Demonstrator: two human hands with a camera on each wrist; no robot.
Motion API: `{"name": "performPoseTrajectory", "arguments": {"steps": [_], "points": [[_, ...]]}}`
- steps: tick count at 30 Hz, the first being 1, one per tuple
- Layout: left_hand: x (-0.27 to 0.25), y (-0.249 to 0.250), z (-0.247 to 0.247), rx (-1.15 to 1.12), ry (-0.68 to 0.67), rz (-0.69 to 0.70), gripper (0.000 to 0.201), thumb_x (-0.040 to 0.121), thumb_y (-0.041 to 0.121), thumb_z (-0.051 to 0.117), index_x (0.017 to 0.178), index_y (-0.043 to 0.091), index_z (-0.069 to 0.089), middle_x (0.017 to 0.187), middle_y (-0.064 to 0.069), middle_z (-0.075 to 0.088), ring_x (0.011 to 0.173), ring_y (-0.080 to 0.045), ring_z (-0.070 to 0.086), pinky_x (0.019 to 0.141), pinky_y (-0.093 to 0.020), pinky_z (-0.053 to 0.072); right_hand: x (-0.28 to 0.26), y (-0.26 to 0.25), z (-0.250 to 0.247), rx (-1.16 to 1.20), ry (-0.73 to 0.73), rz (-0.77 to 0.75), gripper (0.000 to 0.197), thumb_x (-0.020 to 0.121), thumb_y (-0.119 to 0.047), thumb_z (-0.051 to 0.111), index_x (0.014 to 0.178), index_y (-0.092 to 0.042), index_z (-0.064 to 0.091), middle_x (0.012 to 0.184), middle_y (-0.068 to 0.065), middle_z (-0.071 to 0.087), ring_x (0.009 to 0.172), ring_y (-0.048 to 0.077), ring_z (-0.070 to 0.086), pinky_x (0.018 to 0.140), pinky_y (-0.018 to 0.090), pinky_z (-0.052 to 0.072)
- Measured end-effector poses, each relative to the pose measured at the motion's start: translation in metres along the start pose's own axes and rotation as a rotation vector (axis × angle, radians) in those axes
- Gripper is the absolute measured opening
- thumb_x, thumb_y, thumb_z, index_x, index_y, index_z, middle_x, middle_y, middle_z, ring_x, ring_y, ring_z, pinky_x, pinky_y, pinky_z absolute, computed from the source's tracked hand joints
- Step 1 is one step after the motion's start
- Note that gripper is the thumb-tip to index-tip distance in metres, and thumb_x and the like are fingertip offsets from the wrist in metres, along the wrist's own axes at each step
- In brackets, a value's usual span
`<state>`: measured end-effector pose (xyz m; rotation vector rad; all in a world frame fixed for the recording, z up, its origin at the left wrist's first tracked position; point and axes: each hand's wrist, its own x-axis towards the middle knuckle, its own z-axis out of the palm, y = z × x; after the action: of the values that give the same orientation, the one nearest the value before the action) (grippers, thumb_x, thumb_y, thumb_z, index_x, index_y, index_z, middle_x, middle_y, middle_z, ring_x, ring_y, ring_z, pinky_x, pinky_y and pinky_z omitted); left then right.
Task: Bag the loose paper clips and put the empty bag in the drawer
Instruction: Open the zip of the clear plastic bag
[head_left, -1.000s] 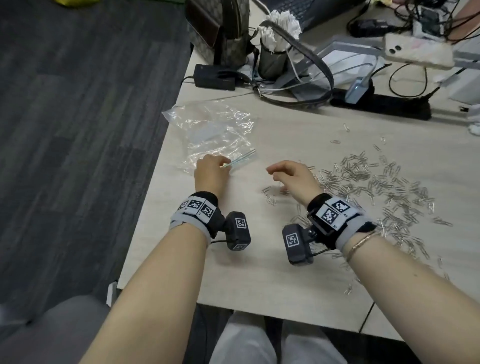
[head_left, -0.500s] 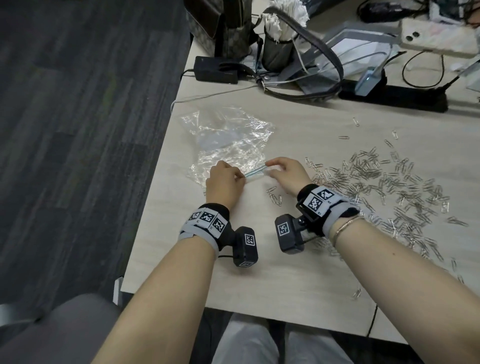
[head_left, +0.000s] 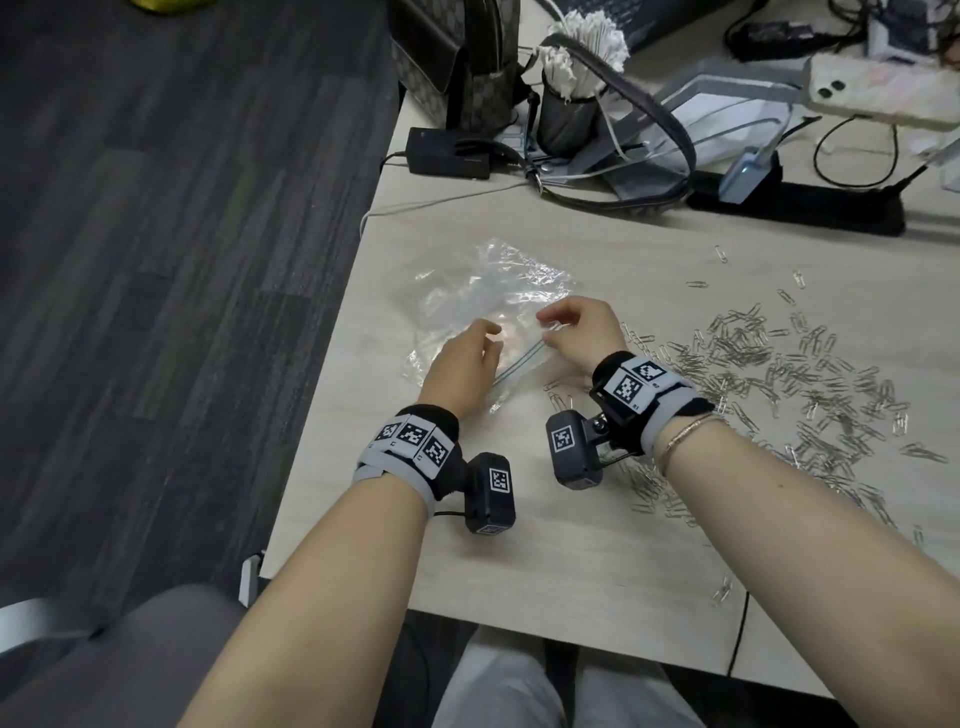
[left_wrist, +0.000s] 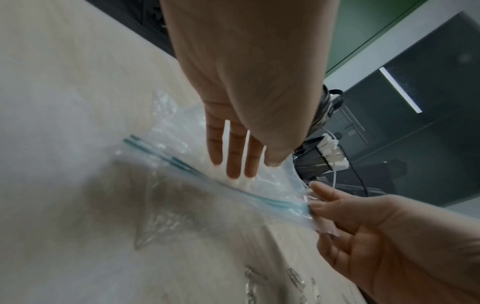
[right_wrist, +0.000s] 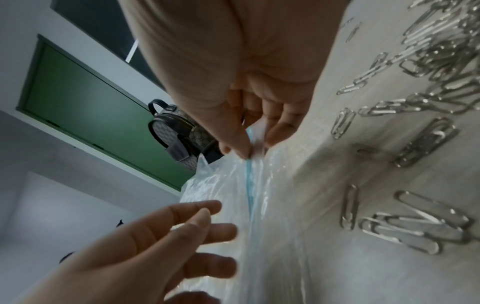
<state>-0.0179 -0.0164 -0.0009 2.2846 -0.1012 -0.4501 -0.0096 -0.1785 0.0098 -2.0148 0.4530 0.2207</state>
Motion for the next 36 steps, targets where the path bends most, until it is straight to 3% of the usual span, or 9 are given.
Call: {"name": "performPoseTrajectory", "arguments": {"steps": [4,9,13,16,20,23,28,32,36], "points": [[0.003,0.032,-0.027,0.028,0.331,0.155,0.021,0.095,0.018,0.047,0.113,0.01,0.054,0.109,-0.006,0.058,0.099,-0.022,0.053,0.086,-0.035,0.046,-0.018,-0.023,-0.026,0.147,0.046,-0.127,0.031,0.079,0.015,0.052,0.085,-0.011,0.068,0.088,0.001,0.067,0.086,0.011,0.062,0.083,0.016,0.048],[0.009,0.064,-0.056,0.077,0.626,0.065,0.051,0.094,0.023,0.049,0.14,0.012,0.03,0.143,-0.008,0.037,0.131,-0.025,0.035,0.107,-0.04,0.03,-0.034,-0.048,-0.063,0.207,0.101,-0.194,0.031,0.08,0.015,0.049,0.08,-0.01,0.068,0.081,-0.004,0.066,0.073,-0.002,0.059,0.077,0.016,0.052],[0.011,0.083,-0.067,0.064,0.564,0.09,0.05,0.097,0.032,0.041,0.141,0.011,0.03,0.147,-0.007,0.038,0.137,-0.025,0.032,0.115,-0.045,0.019,-0.048,-0.057,-0.098,0.232,0.134,-0.23,0.038,0.08,0.016,0.047,0.067,-0.015,0.064,0.077,-0.005,0.065,0.074,0.01,0.059,0.071,0.021,0.056],[0.008,0.1,-0.066,0.082,0.533,0.168,0.027,0.098,0.029,0.04,0.118,0.016,0.052,0.121,-0.003,0.059,0.117,-0.024,0.05,0.111,-0.046,0.025,-0.063,-0.06,-0.125,0.272,0.172,-0.234,0.04,0.082,0.017,0.045,0.062,-0.014,0.061,0.075,-0.001,0.063,0.075,0.009,0.059,0.067,0.021,0.057],[0.002,0.12,-0.056,-0.146,0.544,0.229,0.022,0.1,0.025,0.033,0.091,0.01,0.047,0.076,-0.012,0.06,0.074,-0.033,0.056,0.076,-0.051,0.049,-0.083,-0.05,-0.161,0.305,0.263,-0.247,0.037,0.081,0.02,0.044,0.064,-0.01,0.058,0.08,0.005,0.063,0.082,0.011,0.061,0.064,0.022,0.057],[-0.007,0.142,-0.038,-0.157,0.556,0.25,0.025,0.1,0.026,0.029,0.094,0.008,0.044,0.073,-0.015,0.058,0.07,-0.036,0.056,0.062,-0.045,0.049,-0.096,-0.042,-0.183,0.232,0.393,-0.272,0.027,0.082,0.014,0.051,0.092,-0.01,0.059,0.094,0.004,0.061,0.082,0.008,0.057,0.067,0.03,0.058],[-0.018,0.167,-0.015,-0.205,0.531,0.241,0.025,0.101,0.023,0.025,0.099,0.005,0.042,0.077,-0.016,0.058,0.068,-0.033,0.054,0.058,-0.038,0.043,-0.127,-0.023,-0.205,0.319,0.346,-0.067,0.074,0.084,-0.015,0.067,0.143,-0.01,0.024,0.118,0.004,0.055,0.099,0.013,0.06,0.079,0.029,0.055],[-0.025,0.184,0.004,-0.272,0.389,0.233,0.017,0.1,0.019,0.027,0.098,0.007,0.039,0.091,-0.026,0.062,0.067,-0.034,0.058,0.057,-0.048,0.055,-0.154,0.002,-0.211,0.177,0.144,0.016,0.028,0.086,-0.016,0.062,0.113,-0.009,0.059,0.102,0.011,0.069,0.09,0.019,0.067,0.081,0.034,0.056],[-0.038,0.196,0.03,-0.047,0.363,0.317,0.023,0.102,0.025,0.025,0.099,0.007,0.04,0.076,-0.013,0.059,0.063,-0.033,0.059,0.055,-0.044,0.05,-0.166,0.025,-0.237,0.252,0.349,-0.015,0.016,0.093,-0.007,0.051,0.105,-0.004,0.061,0.084,0.007,0.063,0.066,0.016,0.062,0.067,0.034,0.06]]}}
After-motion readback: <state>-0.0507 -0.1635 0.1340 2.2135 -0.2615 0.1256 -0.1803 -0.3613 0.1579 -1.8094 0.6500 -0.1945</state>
